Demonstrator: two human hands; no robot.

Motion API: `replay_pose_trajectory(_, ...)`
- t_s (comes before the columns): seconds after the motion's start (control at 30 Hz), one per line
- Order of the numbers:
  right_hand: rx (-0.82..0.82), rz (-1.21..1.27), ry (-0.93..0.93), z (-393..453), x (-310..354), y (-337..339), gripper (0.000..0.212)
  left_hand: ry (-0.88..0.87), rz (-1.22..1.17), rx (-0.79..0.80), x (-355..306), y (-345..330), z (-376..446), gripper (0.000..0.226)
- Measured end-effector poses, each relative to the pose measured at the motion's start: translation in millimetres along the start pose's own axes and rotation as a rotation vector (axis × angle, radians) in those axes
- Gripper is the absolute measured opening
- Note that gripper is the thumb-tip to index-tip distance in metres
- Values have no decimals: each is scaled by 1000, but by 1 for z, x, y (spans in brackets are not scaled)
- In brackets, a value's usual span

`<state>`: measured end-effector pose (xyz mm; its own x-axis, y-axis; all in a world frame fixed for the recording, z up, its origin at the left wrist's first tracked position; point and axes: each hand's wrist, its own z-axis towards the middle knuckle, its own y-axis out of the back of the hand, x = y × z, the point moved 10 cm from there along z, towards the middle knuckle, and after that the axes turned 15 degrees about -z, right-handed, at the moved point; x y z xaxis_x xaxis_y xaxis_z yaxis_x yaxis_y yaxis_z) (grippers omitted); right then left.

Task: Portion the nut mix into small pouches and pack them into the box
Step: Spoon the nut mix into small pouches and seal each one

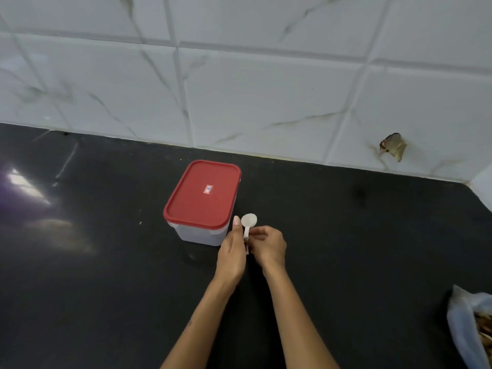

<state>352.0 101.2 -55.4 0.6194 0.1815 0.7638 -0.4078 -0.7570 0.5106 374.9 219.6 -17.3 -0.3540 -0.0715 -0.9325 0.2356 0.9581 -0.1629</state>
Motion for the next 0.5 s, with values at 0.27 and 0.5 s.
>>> replay_pose_trajectory(0.27, -228, 91, 16, -29, -22, 92, 16, 15, -26, 230, -6, -67, -19, 44)
replay_pose_trajectory(0.5, -434, 108, -118, -81, -98, 189, 24, 169, 56, 521, 47, -165, -71, 61)
